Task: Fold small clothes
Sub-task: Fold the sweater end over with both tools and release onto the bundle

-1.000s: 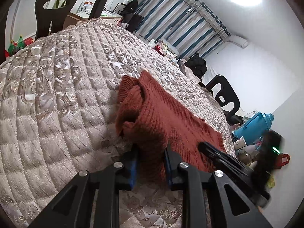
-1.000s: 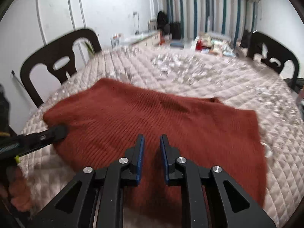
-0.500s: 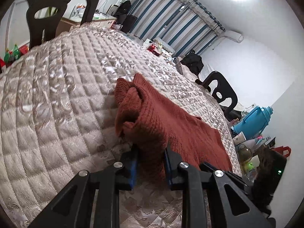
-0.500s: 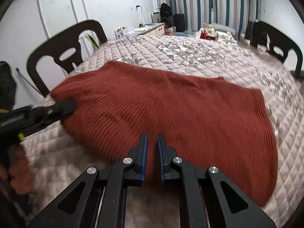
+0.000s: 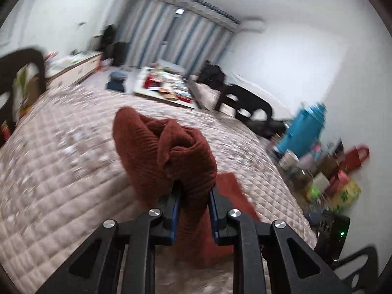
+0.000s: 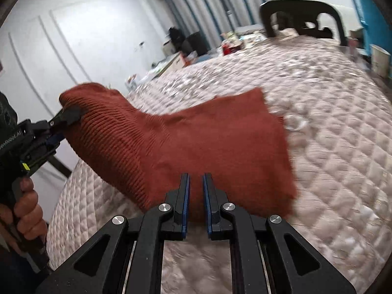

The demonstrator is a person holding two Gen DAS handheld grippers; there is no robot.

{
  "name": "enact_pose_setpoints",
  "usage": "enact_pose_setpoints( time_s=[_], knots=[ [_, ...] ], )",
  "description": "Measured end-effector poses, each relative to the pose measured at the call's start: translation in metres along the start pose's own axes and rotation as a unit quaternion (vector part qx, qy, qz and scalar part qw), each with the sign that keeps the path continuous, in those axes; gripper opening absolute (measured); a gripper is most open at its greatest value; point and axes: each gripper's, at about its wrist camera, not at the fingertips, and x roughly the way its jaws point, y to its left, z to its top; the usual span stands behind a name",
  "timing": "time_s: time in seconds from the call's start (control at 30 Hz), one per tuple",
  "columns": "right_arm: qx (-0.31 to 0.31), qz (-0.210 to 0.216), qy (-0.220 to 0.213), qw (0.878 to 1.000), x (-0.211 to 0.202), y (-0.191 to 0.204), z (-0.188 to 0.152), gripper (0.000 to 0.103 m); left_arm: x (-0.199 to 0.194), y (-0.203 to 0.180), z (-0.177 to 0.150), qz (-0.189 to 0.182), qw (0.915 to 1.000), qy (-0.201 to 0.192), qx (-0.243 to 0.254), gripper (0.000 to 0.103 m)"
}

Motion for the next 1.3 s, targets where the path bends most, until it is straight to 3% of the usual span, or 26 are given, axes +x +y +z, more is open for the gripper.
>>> enact_pose_setpoints(
  time_s=[0.2,0.33,0.53,0.6,0.7,0.83,0.97,1.0,1.03,1.17,1.3],
  knots=[
    [0.040,-0.025,-0.039,0.998,-0.034,-0.034,0.001,0.011,0.049,-0.069,-0.029,-0.049,0.9922,0.064,0.096,0.020],
    [0.063,-0.042,-0.042,0.996,-0.043,-0.057,-0.003,0.011,0.084,-0.084,-0.065,-0.069,0.9823,0.122,0.124,0.019],
    [0.084,-0.042,-0.048,0.994,-0.050,-0.074,-0.006,0.011,0.062,-0.089,-0.067,-0.104,0.9778,0.110,0.145,0.023],
    [0.080,-0.036,-0.060,0.994,-0.055,-0.071,-0.001,0.011,0.050,-0.088,-0.066,-0.137,0.9745,0.111,0.139,0.035],
    [0.066,-0.031,-0.078,0.994,-0.062,-0.063,0.005,0.011,0.032,-0.082,-0.066,-0.156,0.9742,0.094,0.133,0.037],
    [0.041,-0.026,-0.090,0.995,-0.064,-0.050,0.018,0.011,0.019,-0.059,-0.047,-0.123,0.9861,0.056,0.096,0.037],
    [0.001,-0.013,-0.091,0.996,-0.058,-0.026,0.031,0.011,0.025,-0.030,-0.026,-0.047,0.9959,0.035,0.069,0.037],
    [-0.011,-0.013,-0.090,0.996,-0.057,-0.020,0.034,0.013,0.028,-0.023,-0.024,-0.037,0.9968,0.033,0.062,0.037],
    [-0.027,-0.013,-0.086,0.996,-0.054,-0.013,0.036,0.021,0.031,-0.016,-0.022,-0.026,0.9975,0.036,0.055,0.037],
    [-0.051,-0.023,-0.066,0.996,-0.040,-0.003,0.033,0.024,0.046,0.000,-0.023,-0.010,0.9981,0.048,0.038,0.037],
    [-0.072,-0.055,-0.005,0.996,-0.010,-0.007,0.021,0.020,0.060,0.000,-0.027,-0.019,0.9973,0.061,0.035,0.037]
  ],
)
